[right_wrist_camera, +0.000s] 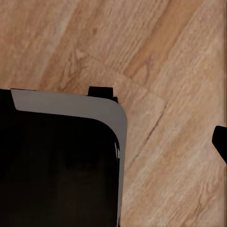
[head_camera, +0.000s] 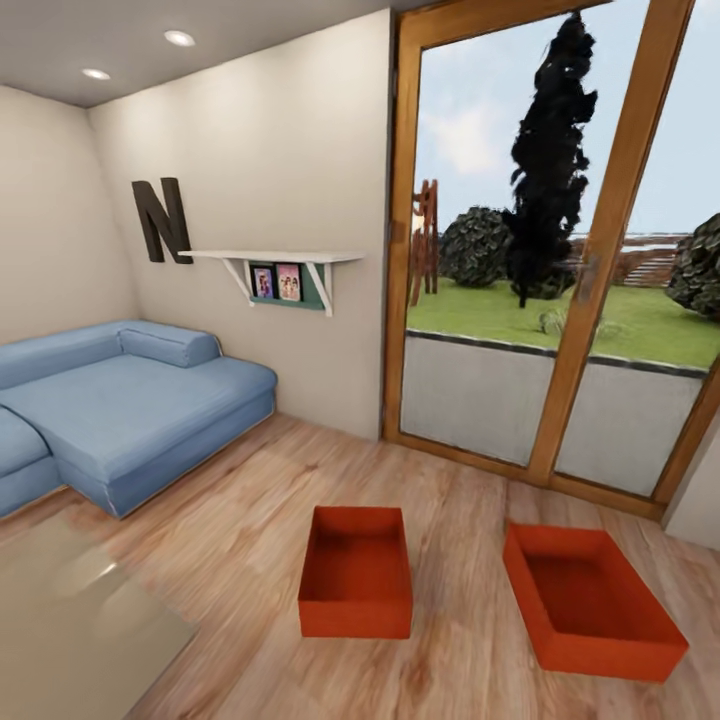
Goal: Move the two storage containers from the living room to the garage. In the garage, place one container on the floor and stack the other container on top of it (either order is fine).
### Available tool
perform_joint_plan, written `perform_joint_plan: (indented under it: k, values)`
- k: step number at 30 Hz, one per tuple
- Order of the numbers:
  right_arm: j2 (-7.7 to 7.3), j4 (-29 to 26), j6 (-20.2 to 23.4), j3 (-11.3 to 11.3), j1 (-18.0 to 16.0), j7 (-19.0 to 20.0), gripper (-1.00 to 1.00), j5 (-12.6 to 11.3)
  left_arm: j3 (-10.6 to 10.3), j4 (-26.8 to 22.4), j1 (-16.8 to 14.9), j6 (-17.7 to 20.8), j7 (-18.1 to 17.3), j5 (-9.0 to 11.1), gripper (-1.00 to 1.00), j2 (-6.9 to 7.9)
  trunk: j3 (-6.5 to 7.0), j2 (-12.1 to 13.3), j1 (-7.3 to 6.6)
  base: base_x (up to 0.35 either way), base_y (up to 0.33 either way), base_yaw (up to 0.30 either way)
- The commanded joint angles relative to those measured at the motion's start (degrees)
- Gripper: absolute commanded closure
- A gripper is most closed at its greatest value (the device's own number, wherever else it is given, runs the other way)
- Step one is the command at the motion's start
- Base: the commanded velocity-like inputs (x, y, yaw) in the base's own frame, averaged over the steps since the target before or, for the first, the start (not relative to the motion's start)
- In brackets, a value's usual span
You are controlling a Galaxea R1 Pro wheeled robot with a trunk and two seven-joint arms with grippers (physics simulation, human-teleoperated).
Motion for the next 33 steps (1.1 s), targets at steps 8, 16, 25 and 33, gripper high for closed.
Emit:
perform_joint_plan:
  k: [8,16,25,33]
  values:
    - [-0.03,-0.09,-0.12,0.36,-0.02,0.13,-1.00,-0.57,0.08,0.00,-0.02,-0.15,0.08,0.48,-1.00,-0.02,-0.06,-0.03,0.03,0.317,-0.111,0.001]
    - [-0.02,-0.09,-0.11,0.41,-0.02,0.13,-1.00,-0.37,0.07,0.01,-0.02,-0.15,0.08,0.48,-1.00,-0.03,-0.06,-0.03,0.03,0.317,-0.111,0.000]
    - [-0.02,-0.09,-0.10,0.39,-0.02,0.13,-1.00,-0.39,0.06,0.00,-0.02,-0.15,0.08,0.48,-1.00,-0.04,-0.06,-0.03,0.03,0.317,-0.110,0.000]
    - [-0.05,-0.09,-0.11,0.36,-0.02,0.13,-1.00,-0.43,0.10,-0.02,-0.02,-0.23,0.08,0.48,-1.00,0.04,-0.06,-0.03,0.03,0.302,-0.079,0.000]
